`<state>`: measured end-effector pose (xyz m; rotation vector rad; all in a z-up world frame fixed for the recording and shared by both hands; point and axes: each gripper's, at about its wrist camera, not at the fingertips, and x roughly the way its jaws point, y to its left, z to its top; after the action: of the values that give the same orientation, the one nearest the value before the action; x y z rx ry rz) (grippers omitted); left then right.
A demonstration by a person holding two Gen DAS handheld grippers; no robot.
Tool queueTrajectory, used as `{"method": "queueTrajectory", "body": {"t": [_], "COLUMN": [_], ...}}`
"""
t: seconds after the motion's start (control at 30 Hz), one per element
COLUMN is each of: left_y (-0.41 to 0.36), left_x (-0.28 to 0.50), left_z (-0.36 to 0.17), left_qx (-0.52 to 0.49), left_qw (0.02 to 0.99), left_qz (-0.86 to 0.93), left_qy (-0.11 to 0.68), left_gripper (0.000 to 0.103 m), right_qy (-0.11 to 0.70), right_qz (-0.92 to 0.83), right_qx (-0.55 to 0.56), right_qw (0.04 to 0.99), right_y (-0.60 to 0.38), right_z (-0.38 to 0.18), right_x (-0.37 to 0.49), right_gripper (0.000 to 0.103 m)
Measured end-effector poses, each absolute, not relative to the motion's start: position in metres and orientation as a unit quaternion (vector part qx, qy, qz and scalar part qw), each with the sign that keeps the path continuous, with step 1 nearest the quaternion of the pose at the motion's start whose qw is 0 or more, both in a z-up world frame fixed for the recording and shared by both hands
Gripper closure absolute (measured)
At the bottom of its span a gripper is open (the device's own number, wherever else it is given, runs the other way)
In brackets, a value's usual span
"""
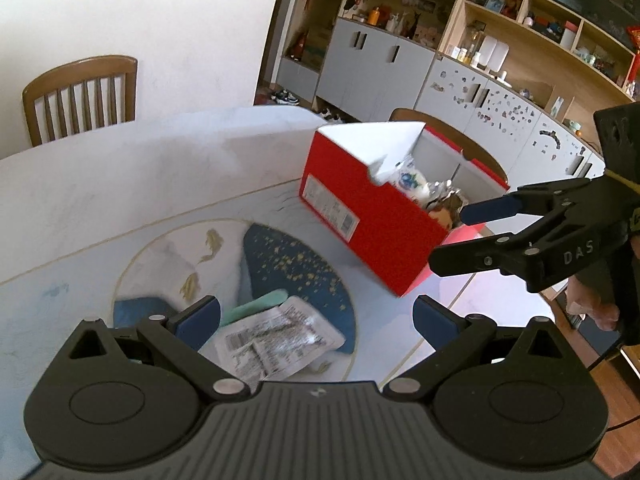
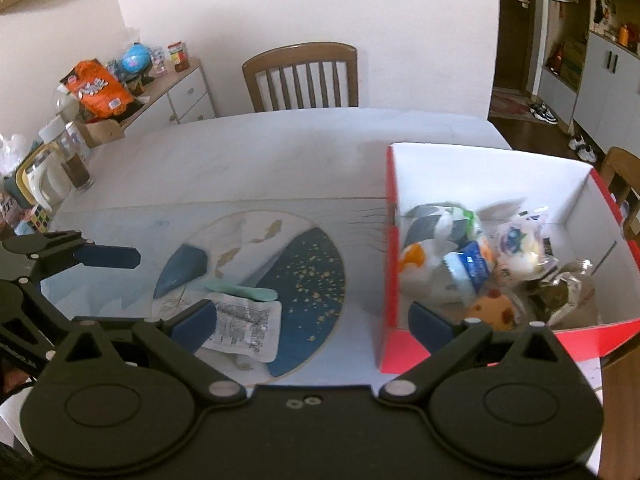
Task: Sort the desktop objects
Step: 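Withdraw both tools from the shoebox back over the table, then grasp the white sachet with right gripper while left grasps the mint-green stick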
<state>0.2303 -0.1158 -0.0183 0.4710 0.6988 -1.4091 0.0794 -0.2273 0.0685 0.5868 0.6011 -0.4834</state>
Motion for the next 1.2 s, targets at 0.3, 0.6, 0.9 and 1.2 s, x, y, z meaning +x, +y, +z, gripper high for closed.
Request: {"method": "queueTrajectory", "body": {"t": [0.3,0.6,0.9,1.2], "left_y": [-0.108,-0.112,-0.117,-0.116], "left_x": [0.263,0.294,0.315,0.329], "left_z": [-0.031,-0.04,-0.047,-0.054], "left_qx": [0.212,0.201,0.204,0.202], "left_qw": [0.688,0.697,0.704,0.707], "left_qz": [-0.616,-0.606,-0.595,-0.586], "left_qy": [0.319,0.328,0.33,0.34], "left_gripper": [0.0,0.0,0.0,0.0], "right_qy": [0.307,0.322,0.332,0.334], "right_qz": [-0.222,-0.217,-0.223,-0.24], "right_qx": [0.265,0.264,0.271,0.302], "right_qw": [0.887,0.883,0.876,0.86], "right_y": [-0.204,-0.189,-0.185,-0.186], "right_z": [0.061,0.047,0.03,0.012], "right_x": [0.108,0.132,0.166,0.194], "right_gripper": [0.0,0.0,0.0,0.0]}}
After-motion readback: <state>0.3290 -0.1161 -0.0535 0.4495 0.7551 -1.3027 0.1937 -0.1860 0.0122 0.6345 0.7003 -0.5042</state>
